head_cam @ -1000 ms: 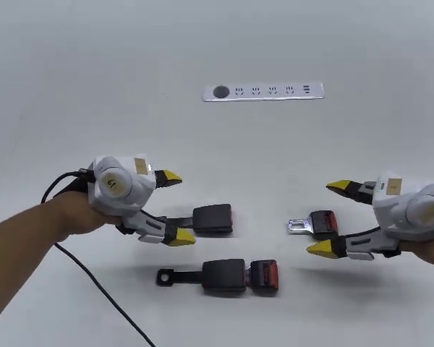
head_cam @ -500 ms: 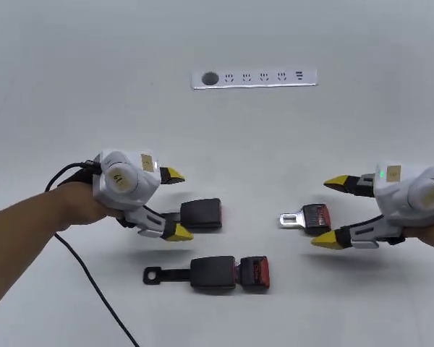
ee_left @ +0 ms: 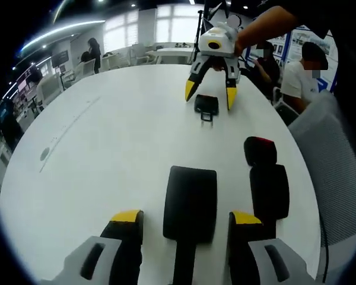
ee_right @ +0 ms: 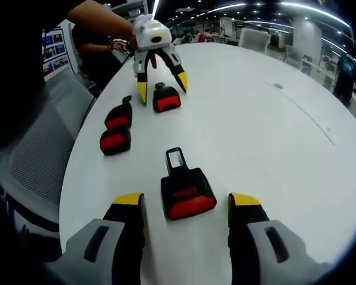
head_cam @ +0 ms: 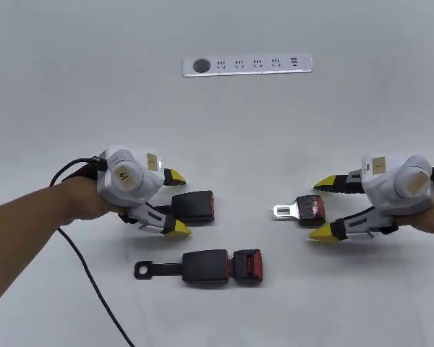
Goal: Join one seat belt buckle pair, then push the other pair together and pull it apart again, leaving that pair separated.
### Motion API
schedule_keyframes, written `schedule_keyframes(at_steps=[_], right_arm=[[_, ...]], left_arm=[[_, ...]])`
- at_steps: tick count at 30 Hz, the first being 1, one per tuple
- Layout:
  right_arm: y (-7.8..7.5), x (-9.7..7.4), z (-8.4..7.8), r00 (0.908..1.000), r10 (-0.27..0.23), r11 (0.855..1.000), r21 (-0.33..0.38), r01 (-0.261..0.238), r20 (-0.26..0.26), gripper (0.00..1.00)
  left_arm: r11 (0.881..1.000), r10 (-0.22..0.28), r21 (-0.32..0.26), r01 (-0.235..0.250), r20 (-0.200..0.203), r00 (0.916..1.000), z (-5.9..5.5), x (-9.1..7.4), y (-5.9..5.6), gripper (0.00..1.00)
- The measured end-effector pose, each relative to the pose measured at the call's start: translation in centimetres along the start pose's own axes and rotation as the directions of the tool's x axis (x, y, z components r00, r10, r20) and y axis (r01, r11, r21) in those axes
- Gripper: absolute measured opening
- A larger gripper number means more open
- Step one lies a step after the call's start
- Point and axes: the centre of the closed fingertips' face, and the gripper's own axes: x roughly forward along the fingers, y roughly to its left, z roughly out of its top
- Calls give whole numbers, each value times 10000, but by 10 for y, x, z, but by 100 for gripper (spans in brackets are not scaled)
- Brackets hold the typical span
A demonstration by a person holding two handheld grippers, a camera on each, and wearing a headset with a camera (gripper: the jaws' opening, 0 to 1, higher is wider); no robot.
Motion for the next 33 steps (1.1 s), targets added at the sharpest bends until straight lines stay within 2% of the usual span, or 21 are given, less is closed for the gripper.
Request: schedule_keyframes(at_steps=[2,3,4,8,12,14,16,18,19,20,21,26,33], right_arm=[[3,1,-2,9999,96,9999,-42,-96,-117,55],[4,1,2,9998,169,9987,-488,-166,48,56],[8,-1,1,9999,132,9998,-170,-133,-61,56],[9,-1,3,9999,98,9996,-255,-101,-110,53],[5,4,2,9999,69,9986,-515,-76,-124,45],[0,6,3,9996,-211,9976,-671,197,-196,40],[-3,6,4,9995,-277,9982,-530,268,-171,36],[-3,7,1,9995,-220,9965,-807,201,-228,36],[-2,7,2,9994,-234,9966,-798,214,-253,36],[-3,8,2,9993,-259,9966,-787,238,-255,36],[-3,7,2,9993,-311,9971,-701,294,-224,36],[-3,6,2,9989,-425,9981,-437,434,207,35],[-1,6,6,9981,-525,9980,-344,536,333,35]], left_arm=[[9995,-15,326,14,25,10000,0,1,0,58],[9998,-33,217,34,-42,10000,-1,1,0,57],[9996,-36,268,36,-5,10000,1,2,0,57],[9983,-167,551,172,-93,9998,-1,1,-1,56],[9950,-119,990,144,-254,9996,-5,1,-2,46],[9942,-147,1066,170,-219,9997,-5,1,-2,46],[9936,-164,1110,187,-216,9996,-5,1,-1,45],[9924,-239,1202,265,-232,9994,-4,1,-2,39],[9923,-262,1203,288,-228,9994,-4,1,-2,34],[9951,-253,945,283,-324,9992,-6,2,-2,34],[9926,-287,1173,319,-290,9992,-5,2,-2,34],[9931,-317,1122,346,-282,9991,-3,3,-2,34],[9938,-320,1056,358,-378,9988,-2,4,0,34]])
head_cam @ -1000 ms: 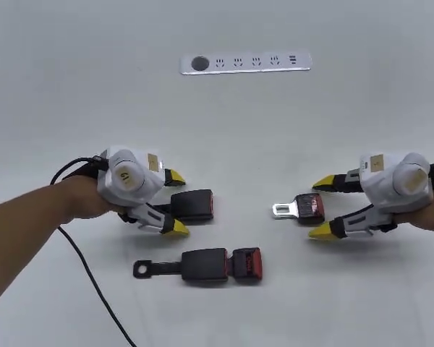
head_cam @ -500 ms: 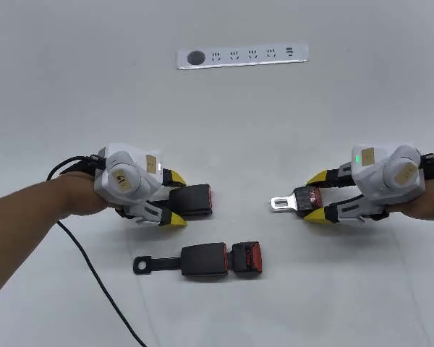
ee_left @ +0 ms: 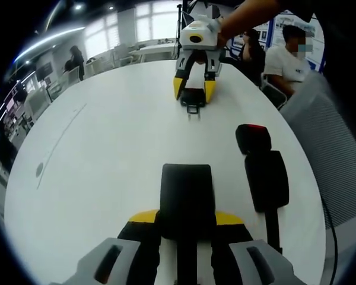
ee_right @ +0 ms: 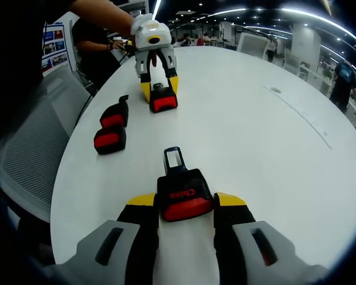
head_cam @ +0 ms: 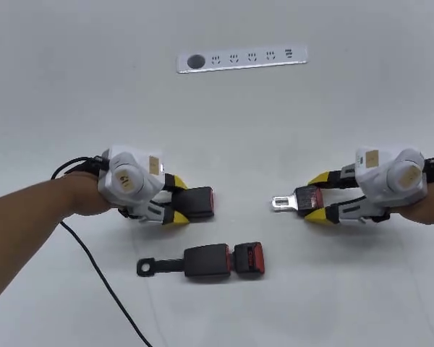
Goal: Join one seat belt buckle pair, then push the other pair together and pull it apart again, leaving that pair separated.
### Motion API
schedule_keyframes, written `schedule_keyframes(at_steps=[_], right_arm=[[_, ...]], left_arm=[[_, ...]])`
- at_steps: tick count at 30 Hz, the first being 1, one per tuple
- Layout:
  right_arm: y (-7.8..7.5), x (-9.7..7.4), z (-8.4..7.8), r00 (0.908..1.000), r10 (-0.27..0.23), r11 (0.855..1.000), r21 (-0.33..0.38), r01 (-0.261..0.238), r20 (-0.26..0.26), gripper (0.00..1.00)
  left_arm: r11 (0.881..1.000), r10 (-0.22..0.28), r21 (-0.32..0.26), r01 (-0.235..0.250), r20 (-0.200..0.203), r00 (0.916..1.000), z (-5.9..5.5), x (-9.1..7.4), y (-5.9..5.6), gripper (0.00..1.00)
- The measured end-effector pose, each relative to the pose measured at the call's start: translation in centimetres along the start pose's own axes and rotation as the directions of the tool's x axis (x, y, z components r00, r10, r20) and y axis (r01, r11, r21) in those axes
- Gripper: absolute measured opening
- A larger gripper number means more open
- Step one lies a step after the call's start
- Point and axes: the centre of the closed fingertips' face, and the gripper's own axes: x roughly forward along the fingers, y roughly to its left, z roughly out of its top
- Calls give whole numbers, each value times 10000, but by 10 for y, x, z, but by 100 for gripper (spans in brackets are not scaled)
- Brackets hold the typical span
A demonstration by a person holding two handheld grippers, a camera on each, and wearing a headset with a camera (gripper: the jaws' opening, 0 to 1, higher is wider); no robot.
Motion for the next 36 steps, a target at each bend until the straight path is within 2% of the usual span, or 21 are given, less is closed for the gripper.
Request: schedule_keyframes(at_steps=[8,14,23,30,33,36], right_arm=[[0,1,1,9999,-50,10000,78,49,92,35],[3,8,9,9999,69,10000,-40,-68,145,35],[0,17,21,9990,-58,10000,29,57,447,35],[-2,31,31,9977,-92,9999,51,89,669,35],[2,39,38,9966,-30,10000,66,24,826,35],[-1,45,43,9961,-7,10000,32,4,885,35]], left_arm=[[10000,4,-4,-4,-147,9999,0,0,2,33],[10000,-1,14,2,-247,9997,-1,0,4,33],[9999,-95,117,100,-420,9991,-1,0,2,33],[9998,-124,144,130,-453,9989,-1,0,2,33],[9998,-117,142,125,-510,9986,-1,0,0,33],[9998,-114,149,123,-566,9983,-1,0,0,33]])
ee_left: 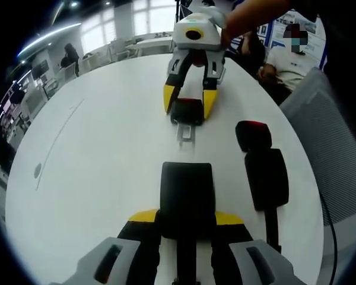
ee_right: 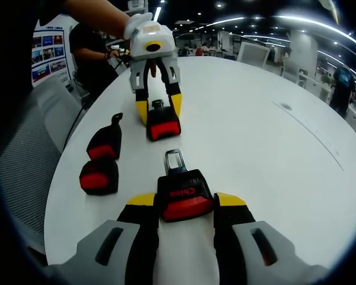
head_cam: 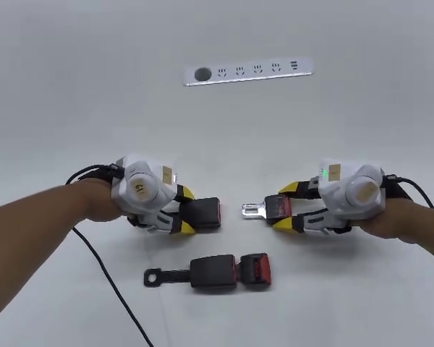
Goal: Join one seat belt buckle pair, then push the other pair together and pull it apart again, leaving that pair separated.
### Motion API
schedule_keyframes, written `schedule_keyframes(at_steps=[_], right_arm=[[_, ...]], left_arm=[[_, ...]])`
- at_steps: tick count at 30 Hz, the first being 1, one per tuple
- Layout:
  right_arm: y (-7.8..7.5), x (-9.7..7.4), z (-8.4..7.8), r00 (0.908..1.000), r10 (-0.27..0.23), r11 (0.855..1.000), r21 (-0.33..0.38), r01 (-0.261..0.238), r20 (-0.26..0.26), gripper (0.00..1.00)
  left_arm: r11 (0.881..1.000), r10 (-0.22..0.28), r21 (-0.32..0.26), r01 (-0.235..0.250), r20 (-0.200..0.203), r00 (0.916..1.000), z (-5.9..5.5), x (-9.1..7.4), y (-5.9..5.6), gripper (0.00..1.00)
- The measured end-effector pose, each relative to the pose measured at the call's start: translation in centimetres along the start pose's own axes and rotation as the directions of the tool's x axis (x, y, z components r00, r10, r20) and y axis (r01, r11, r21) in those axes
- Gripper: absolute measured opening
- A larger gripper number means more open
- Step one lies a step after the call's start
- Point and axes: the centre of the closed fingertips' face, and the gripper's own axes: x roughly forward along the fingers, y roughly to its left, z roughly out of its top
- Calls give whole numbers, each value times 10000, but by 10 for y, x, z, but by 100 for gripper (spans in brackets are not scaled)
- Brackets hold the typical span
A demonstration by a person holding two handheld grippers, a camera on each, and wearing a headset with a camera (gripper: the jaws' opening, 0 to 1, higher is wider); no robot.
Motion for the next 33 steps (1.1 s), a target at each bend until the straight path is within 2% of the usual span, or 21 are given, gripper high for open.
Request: schedule_keyframes(at_steps=[3,7,19,20,26,29,33], right_arm=[[4,8,4,9997,237,9996,-177,-236,73,35],[2,20,8,9996,264,9995,-198,-263,90,35],[11,49,24,9990,407,9988,-278,-401,194,35],[12,50,27,9993,349,9983,-463,-344,117,35],[13,48,27,9991,387,9992,-93,-385,197,35],[14,51,29,9994,307,9995,-69,-306,182,34],[16,52,30,9993,325,9995,-23,-325,167,34]], left_arm=[[10000,5,5,-5,-25,10000,0,0,-1,33],[10000,5,-3,-5,-59,10000,-1,-1,-1,33],[9999,-28,122,30,-170,9999,0,0,-3,33],[9998,-33,214,38,-222,9997,0,0,-3,33],[9998,-42,192,45,-149,9999,-1,0,-3,33],[9999,-28,139,28,-10,10000,-2,-1,-2,33],[9997,-89,222,90,-28,10000,-1,-1,-2,33]])
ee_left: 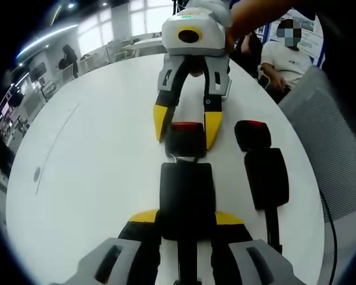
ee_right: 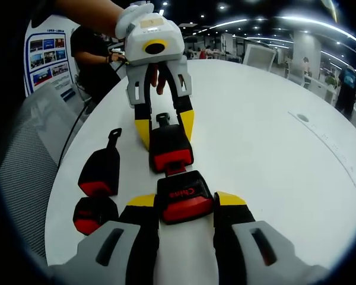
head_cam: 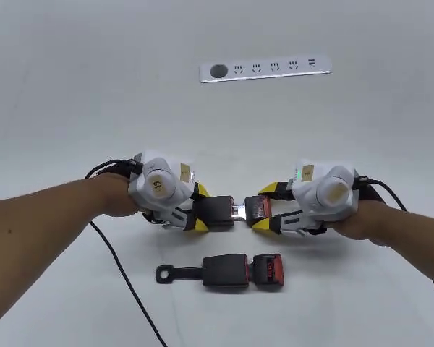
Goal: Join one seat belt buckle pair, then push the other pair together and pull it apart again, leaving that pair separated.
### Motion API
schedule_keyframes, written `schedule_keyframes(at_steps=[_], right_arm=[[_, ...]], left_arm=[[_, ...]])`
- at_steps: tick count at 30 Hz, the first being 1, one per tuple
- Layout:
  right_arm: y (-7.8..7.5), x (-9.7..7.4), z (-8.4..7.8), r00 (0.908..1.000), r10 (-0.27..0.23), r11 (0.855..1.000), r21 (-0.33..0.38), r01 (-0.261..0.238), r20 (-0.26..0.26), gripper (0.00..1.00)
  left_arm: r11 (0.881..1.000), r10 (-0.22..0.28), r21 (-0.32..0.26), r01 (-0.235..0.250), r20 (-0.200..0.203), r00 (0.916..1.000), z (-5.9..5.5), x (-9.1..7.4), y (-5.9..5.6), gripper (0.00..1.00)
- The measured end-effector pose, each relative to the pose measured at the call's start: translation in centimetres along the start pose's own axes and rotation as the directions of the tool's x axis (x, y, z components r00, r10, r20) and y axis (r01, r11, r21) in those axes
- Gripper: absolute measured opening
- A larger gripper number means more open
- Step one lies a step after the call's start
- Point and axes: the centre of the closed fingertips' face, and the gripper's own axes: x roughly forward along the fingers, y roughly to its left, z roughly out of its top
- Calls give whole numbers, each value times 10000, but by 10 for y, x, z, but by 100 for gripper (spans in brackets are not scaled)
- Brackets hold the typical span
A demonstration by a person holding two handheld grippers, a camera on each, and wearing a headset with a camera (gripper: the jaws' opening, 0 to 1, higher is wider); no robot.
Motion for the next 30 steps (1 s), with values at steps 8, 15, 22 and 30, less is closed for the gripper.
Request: schedule_keyframes(at_steps=[8,15,22,30], right_arm=[[7,6,10,10000,-55,9999,101,54,45,34],[8,7,11,9993,-347,9989,297,351,-134,34],[8,6,11,9992,-310,9993,183,315,-261,34],[8,7,11,9983,-362,9993,99,367,-462,34]], left_arm=[[10000,-71,14,71,0,10000,0,0,0,33],[10000,-71,-7,71,-87,9999,-1,1,1,33],[10000,-69,-7,69,-152,9999,-2,1,1,33],[10000,-73,47,74,-204,9998,0,1,0,33]])
